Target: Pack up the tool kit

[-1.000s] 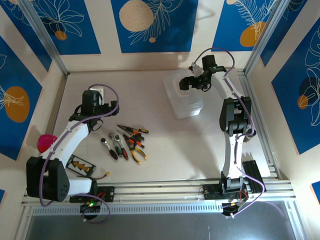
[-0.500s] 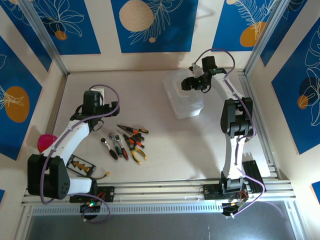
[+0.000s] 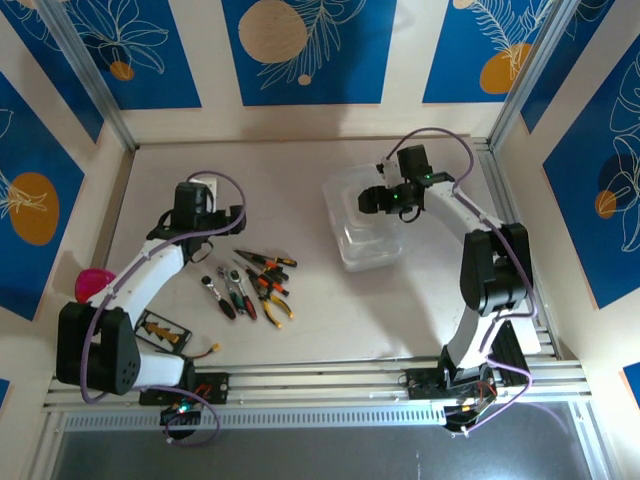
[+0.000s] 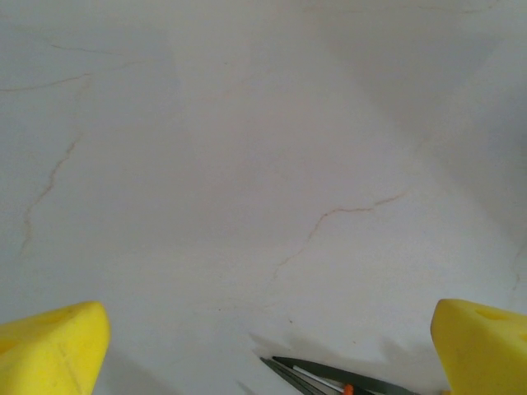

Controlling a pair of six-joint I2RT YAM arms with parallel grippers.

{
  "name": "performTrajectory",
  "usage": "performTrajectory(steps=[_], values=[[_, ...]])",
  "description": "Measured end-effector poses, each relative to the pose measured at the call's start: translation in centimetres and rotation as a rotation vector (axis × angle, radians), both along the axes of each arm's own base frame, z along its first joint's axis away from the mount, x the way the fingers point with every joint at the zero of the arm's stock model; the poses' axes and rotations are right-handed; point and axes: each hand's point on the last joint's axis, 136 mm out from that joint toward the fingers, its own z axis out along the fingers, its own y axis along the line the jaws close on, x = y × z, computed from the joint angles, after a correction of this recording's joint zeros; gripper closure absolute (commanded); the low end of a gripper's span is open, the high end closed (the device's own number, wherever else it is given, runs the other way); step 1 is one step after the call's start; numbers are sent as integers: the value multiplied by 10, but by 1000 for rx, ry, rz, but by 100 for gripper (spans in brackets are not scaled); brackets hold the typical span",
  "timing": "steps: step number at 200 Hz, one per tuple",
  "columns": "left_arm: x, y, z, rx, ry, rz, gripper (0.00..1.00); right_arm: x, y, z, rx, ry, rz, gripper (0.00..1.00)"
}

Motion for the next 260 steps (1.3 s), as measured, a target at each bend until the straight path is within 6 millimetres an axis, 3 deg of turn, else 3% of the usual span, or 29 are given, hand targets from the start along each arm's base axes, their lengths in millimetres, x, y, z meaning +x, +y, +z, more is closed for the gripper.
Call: performTrajectory(steps=[37, 84, 137, 178, 260], values=[[-4, -22, -9, 1, 25, -60, 0, -28, 3, -1, 34, 5, -45, 60], [-10, -61, -23, -13, 57, -167, 0, -40, 4, -1, 108, -26, -95, 61], [-8, -109, -22, -43, 59, -280, 0, -61, 25, 1, 459, -21, -56, 64], [-5, -116, -15, -54, 41, -293, 0, -79, 24, -8, 693, 54, -51, 64], [-5, -119, -13, -56, 37, -298, 0, -90, 20, -24, 908, 129, -32, 44]])
